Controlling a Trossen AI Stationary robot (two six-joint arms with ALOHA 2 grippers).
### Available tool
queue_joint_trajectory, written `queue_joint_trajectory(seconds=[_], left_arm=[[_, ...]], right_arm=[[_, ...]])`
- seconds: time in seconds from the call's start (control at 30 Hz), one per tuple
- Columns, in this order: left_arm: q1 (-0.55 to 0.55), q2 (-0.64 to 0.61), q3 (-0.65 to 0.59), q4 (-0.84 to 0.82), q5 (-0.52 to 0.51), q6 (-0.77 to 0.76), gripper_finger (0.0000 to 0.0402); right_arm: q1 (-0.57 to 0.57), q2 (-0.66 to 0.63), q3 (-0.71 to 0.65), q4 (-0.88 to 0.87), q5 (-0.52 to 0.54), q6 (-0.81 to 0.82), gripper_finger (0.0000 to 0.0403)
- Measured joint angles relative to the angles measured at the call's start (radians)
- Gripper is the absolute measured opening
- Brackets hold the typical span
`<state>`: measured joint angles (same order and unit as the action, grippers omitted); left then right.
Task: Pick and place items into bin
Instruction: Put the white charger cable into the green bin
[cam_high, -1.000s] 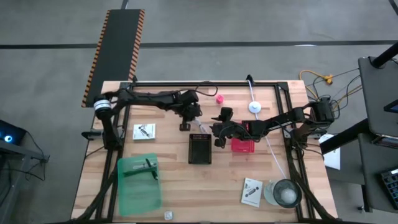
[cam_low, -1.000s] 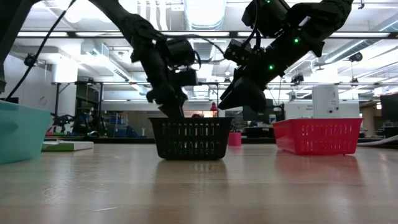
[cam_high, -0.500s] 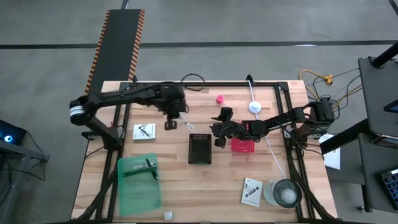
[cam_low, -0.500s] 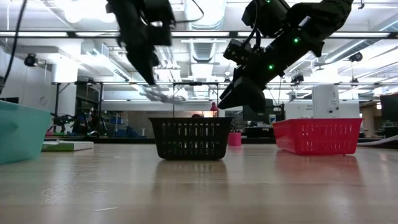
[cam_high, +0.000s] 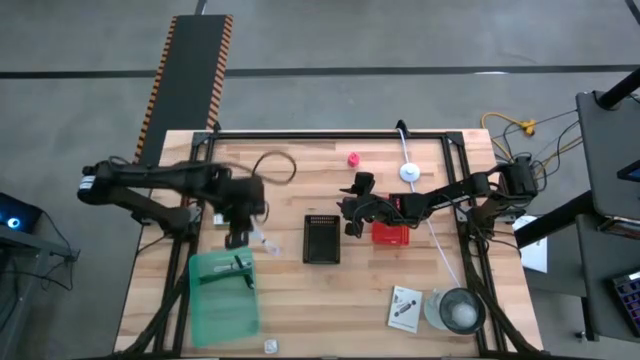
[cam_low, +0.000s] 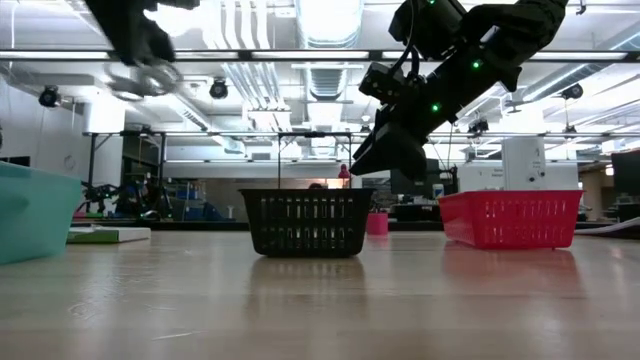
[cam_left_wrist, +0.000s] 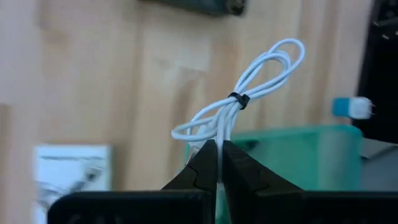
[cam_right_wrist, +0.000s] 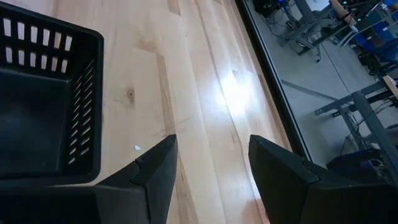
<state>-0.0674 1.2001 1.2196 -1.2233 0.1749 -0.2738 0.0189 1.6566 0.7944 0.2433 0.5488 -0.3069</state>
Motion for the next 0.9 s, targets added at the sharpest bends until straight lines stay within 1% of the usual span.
queue_joint_trajectory(seconds=[0.23,0.43,0.53,0.77,0.83,0.9], left_arm=[[-0.249,0.001,-0.052,-0.001,0.001,-0.285,0.0],[-0.397,0.036,-0.068,0.001,0.0,-0.499,0.0],[-0.459,0.059,-0.068,0.001,0.001,-0.558,0.0],[-0.6,0.114,-0.068,0.002,0.004,-0.638,0.0],[-0.625,0.133,-0.068,0.003,0.002,-0.652,0.0],[-0.632,0.149,-0.068,0.0,-0.004,-0.697,0.0003]], right_arm=[[0.0,0.0,0.0,0.0,0.0,0.0,0.0185],[0.0,0.0,0.0,0.002,0.0,0.001,0.0185],[0.0,0.0,0.0,0.002,-0.001,0.001,0.0185],[0.001,0.0,0.0,0.002,-0.001,0.001,0.0185],[0.001,0.0,0.0,0.002,-0.001,0.001,0.0185],[0.001,0.0,0.0,0.002,-0.001,0.001,0.0185]])
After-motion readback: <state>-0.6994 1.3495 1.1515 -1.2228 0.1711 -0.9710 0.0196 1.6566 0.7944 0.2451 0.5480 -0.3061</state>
